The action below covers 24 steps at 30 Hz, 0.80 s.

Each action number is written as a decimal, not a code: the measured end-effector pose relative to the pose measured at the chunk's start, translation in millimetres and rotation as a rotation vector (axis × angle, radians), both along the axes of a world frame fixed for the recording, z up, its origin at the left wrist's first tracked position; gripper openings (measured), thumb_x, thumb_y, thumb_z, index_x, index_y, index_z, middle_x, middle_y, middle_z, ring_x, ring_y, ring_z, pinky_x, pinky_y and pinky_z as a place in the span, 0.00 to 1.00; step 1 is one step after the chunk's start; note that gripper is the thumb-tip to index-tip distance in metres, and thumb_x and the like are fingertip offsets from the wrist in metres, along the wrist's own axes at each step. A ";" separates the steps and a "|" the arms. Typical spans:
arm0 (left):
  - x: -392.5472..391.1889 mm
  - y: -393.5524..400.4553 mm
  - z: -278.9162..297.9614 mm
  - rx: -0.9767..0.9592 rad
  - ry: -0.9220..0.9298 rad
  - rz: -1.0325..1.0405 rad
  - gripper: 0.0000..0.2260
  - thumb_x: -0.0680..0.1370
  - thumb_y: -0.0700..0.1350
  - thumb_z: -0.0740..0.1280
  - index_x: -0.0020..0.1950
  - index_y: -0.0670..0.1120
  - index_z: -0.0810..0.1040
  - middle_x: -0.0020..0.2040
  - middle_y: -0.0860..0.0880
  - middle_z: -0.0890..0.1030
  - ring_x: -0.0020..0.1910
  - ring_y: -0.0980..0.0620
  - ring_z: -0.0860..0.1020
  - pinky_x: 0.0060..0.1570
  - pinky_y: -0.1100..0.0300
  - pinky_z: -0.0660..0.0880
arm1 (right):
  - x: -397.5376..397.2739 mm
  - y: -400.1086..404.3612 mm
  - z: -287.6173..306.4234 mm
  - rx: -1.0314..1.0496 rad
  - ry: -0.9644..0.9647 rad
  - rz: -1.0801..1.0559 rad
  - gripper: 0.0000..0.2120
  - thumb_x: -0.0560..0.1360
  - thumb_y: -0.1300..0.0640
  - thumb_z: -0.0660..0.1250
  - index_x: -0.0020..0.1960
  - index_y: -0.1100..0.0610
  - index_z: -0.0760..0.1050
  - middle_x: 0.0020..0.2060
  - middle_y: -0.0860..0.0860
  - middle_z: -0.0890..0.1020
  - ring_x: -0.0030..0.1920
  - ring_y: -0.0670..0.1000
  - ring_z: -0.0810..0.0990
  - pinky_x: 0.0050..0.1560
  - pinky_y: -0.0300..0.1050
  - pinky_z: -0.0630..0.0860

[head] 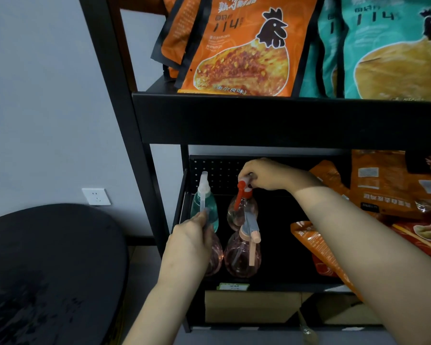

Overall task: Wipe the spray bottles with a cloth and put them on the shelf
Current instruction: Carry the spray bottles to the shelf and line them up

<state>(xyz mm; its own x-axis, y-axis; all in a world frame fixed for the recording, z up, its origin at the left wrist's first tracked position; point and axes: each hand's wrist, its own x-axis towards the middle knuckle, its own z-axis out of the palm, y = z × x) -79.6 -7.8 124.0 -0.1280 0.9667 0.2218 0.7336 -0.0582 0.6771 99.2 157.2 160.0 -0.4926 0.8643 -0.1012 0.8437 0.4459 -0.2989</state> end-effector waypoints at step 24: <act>2.3 -0.8 1.3 -0.062 -0.047 0.049 0.17 0.80 0.43 0.59 0.69 0.47 0.70 0.36 0.42 0.80 0.35 0.43 0.79 0.35 0.56 0.73 | -29.1 -21.2 -1.3 -0.085 -0.001 -0.302 0.10 0.70 0.60 0.64 0.45 0.65 0.78 0.34 0.59 0.82 0.32 0.55 0.81 0.31 0.42 0.78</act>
